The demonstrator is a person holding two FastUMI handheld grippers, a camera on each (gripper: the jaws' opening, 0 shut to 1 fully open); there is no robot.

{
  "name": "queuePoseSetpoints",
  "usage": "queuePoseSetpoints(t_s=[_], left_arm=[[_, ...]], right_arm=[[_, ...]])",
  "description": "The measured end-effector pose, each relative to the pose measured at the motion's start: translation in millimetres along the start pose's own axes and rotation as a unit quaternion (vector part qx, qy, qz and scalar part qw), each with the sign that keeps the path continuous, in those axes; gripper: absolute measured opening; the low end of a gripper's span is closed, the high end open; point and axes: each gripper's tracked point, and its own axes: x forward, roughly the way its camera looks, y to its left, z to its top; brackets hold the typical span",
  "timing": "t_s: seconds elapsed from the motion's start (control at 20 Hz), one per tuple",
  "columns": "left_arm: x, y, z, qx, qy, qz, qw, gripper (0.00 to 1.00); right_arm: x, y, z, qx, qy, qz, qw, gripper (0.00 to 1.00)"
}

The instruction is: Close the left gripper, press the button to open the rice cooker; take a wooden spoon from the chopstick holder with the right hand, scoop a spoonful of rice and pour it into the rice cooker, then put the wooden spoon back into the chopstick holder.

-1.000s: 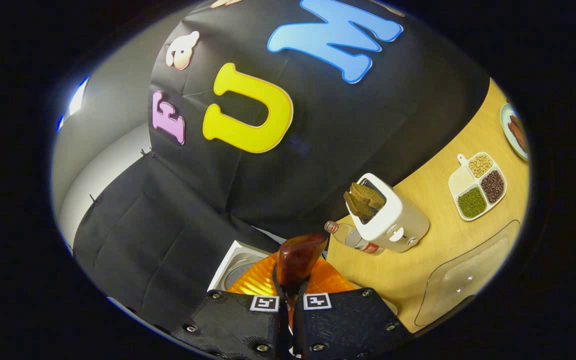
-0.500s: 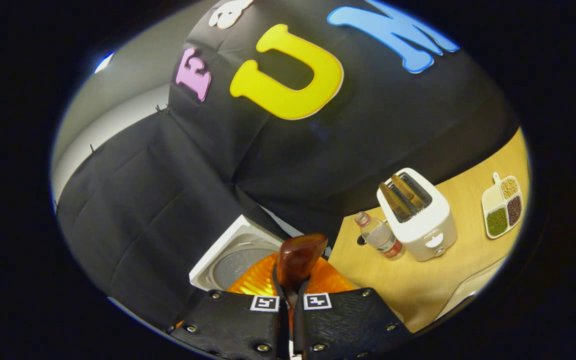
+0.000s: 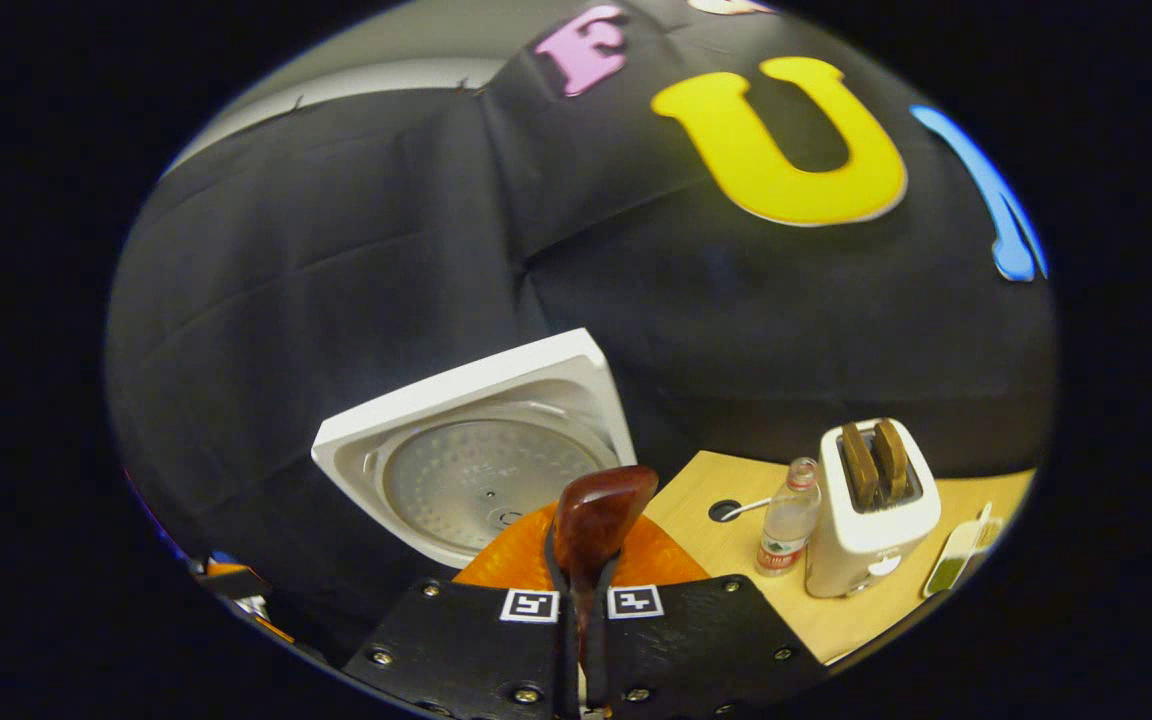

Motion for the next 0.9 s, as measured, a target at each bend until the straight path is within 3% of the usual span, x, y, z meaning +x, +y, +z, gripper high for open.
queuePoseSetpoints(t_s=[0.2, 0.45, 0.65, 0.8, 0.9], left_arm=[[0, 12, -3, 0.001, -0.002, 0.017, 1.000, 0.95], [-2, 17, -7, -0.008, -0.004, 0.028, 1.000, 0.95], [-5, 14, -4, -0.007, -0.005, 0.022, 1.000, 0.95], [-7, 9, 3, -0.001, -0.015, 0.013, 1.000, 0.95], [-1, -6, 6, 0.005, -0.019, 0.004, 1.000, 0.95]], right_arm=[[6, 32, 2, -0.139, 0.002, 0.031, 0.990, 0.04], [-2, 61, 9, -0.211, -0.014, 0.064, 0.975, 0.04], [-10, 49, 17, -0.162, -0.022, 0.068, 0.984, 0.04], [-16, 22, 35, -0.044, -0.037, 0.056, 0.997, 0.04], [-28, 5, 45, 0.031, -0.045, 0.041, 0.998, 0.04]])
